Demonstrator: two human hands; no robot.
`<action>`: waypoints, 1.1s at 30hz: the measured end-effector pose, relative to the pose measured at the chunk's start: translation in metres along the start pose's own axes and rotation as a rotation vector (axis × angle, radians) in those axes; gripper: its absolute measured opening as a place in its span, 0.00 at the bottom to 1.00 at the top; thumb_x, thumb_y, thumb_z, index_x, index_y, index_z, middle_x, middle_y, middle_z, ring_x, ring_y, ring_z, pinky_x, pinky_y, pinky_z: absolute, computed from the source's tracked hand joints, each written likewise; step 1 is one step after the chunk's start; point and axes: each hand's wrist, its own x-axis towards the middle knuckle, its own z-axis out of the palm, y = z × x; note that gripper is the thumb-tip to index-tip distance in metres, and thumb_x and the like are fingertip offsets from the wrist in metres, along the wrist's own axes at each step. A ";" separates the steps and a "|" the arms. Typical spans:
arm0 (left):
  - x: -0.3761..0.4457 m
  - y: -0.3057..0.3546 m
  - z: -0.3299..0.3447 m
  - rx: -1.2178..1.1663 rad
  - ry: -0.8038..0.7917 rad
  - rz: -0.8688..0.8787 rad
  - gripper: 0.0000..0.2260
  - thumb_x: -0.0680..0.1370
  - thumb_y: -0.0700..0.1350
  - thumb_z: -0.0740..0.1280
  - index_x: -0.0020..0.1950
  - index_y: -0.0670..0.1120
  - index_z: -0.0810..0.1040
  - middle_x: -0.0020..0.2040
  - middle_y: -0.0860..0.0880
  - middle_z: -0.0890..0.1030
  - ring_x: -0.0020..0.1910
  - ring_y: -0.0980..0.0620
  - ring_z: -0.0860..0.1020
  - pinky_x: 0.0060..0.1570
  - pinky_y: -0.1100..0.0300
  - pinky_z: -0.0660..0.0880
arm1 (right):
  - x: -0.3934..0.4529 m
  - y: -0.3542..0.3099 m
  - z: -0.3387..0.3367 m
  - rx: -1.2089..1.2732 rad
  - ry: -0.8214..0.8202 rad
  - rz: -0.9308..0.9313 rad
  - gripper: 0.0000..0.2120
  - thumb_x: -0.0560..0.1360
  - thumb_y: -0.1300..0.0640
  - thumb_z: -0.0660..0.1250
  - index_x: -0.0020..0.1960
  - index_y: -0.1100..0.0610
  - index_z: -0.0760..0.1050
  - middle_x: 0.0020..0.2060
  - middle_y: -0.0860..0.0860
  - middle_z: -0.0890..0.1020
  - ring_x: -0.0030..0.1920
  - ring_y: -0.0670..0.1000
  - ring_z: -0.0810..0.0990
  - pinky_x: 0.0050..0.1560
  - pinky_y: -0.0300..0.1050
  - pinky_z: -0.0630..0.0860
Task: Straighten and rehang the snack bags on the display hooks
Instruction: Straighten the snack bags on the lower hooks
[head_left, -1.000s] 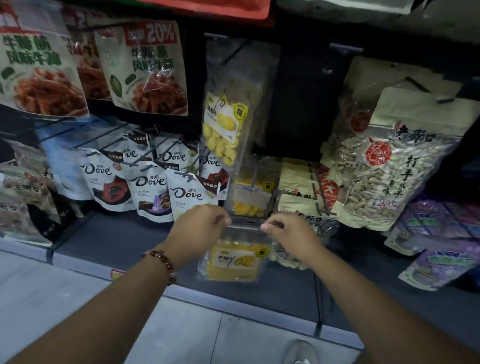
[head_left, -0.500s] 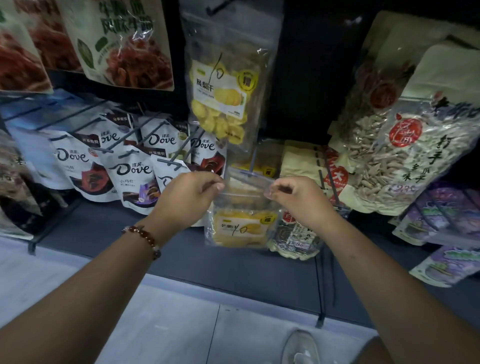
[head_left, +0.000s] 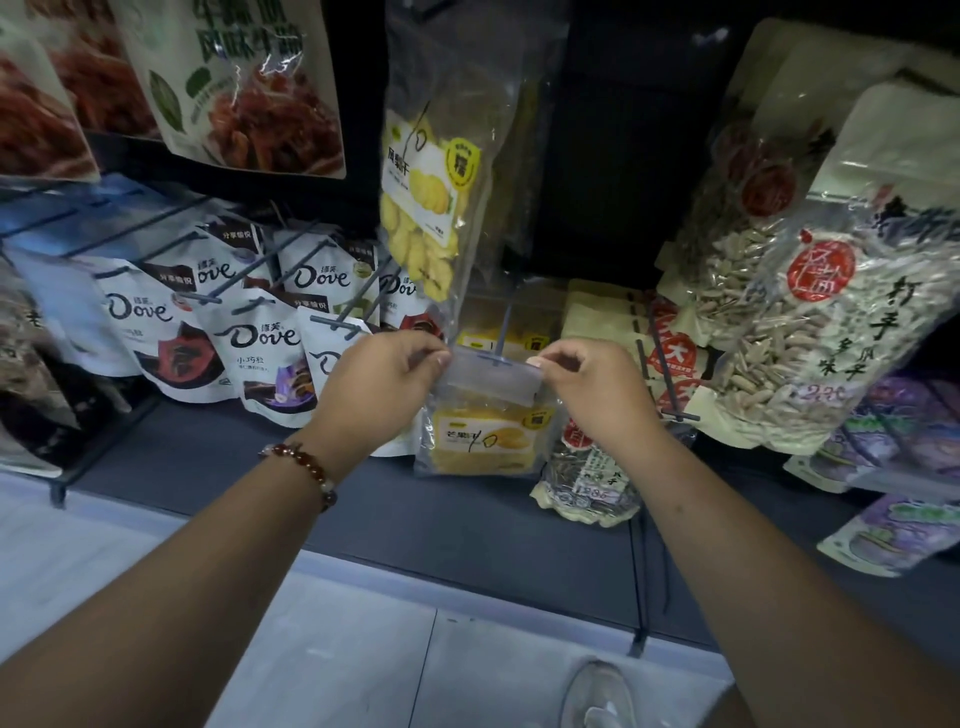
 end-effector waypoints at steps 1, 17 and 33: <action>0.000 0.000 0.002 0.014 0.005 -0.015 0.08 0.80 0.49 0.64 0.52 0.53 0.82 0.38 0.54 0.83 0.26 0.61 0.71 0.31 0.62 0.66 | 0.001 0.000 0.003 -0.017 0.013 0.017 0.07 0.76 0.50 0.69 0.45 0.51 0.83 0.40 0.45 0.83 0.41 0.46 0.79 0.41 0.44 0.75; -0.005 0.005 0.006 0.156 0.026 -0.074 0.13 0.78 0.49 0.65 0.63 0.53 0.77 0.51 0.55 0.82 0.48 0.52 0.80 0.45 0.54 0.77 | 0.011 0.001 0.022 -0.054 0.115 0.110 0.21 0.79 0.51 0.66 0.71 0.53 0.71 0.67 0.51 0.71 0.66 0.53 0.71 0.66 0.45 0.68; -0.105 -0.007 -0.056 0.453 -0.120 -0.023 0.28 0.80 0.54 0.64 0.78 0.54 0.61 0.79 0.45 0.58 0.76 0.45 0.61 0.69 0.49 0.65 | -0.100 -0.046 -0.009 -0.247 0.002 -0.190 0.26 0.83 0.50 0.57 0.79 0.51 0.56 0.79 0.48 0.54 0.79 0.49 0.49 0.78 0.49 0.49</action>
